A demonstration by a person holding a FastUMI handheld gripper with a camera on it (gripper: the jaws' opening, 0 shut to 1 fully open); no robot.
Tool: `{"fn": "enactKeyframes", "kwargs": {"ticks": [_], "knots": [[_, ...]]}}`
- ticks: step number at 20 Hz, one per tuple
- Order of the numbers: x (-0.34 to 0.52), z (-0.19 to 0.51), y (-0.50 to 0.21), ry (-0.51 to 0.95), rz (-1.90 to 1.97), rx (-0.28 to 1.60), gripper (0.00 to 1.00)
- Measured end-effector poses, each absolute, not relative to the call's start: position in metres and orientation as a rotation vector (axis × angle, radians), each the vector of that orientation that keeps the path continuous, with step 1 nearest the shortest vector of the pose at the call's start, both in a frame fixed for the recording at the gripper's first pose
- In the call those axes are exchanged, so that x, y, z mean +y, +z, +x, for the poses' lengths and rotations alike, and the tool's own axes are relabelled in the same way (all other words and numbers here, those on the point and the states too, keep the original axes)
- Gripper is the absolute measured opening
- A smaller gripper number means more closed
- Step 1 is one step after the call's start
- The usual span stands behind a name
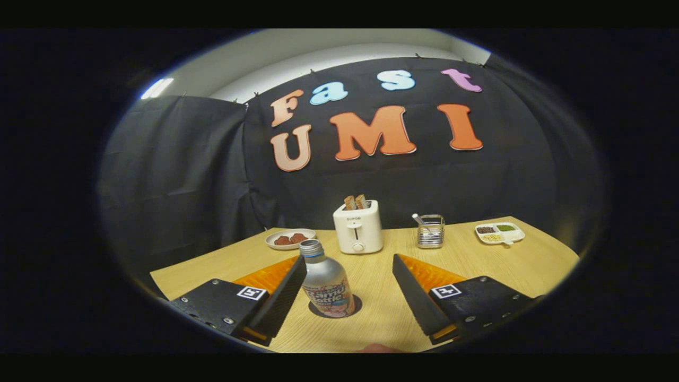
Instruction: Take the bottle from table, then pour the juice into the cup, finally place the bottle on the coaster
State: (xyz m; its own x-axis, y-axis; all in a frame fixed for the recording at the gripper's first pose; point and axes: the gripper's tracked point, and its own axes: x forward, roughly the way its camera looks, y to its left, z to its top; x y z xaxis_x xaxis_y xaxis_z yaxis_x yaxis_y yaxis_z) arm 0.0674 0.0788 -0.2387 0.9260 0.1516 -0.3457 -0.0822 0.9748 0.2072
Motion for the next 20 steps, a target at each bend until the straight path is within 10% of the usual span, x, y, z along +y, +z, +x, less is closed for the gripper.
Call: {"fn": "enactKeyframes", "kwargs": {"ticks": [20], "knots": [[-0.003,-0.006,-0.112,-0.039,0.005,0.116,0.97]]}}
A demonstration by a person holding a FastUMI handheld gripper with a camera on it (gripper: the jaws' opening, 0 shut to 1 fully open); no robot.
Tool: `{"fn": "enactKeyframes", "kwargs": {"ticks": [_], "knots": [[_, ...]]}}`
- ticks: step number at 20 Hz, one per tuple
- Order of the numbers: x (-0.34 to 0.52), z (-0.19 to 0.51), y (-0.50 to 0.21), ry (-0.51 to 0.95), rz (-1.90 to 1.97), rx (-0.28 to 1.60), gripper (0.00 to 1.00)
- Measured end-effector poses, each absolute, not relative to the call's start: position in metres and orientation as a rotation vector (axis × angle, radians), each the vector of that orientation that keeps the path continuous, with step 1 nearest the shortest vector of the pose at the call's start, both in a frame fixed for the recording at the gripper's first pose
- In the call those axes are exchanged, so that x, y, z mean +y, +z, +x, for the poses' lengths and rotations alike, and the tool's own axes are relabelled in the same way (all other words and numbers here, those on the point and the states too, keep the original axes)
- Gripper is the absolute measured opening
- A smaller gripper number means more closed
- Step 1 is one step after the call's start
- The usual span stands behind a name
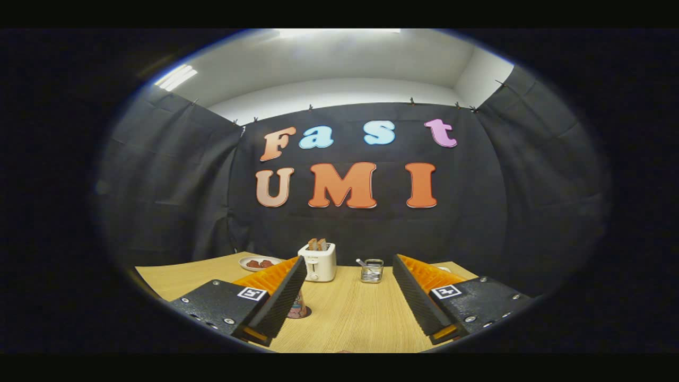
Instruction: Take the bottle from table, then pour the juice into the cup, finally place the bottle on the coaster
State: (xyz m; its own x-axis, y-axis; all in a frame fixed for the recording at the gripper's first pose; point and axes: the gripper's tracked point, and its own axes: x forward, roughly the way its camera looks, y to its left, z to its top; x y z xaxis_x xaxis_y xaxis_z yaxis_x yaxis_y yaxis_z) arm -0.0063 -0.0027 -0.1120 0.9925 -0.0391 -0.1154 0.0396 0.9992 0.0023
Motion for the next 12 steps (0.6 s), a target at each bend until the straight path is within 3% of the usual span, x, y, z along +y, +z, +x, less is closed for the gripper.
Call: {"fn": "enactKeyframes", "kwargs": {"ticks": [12], "knots": [[0.0005,-0.0035,-0.1004,-0.063,-0.027,0.046,0.97]]}}
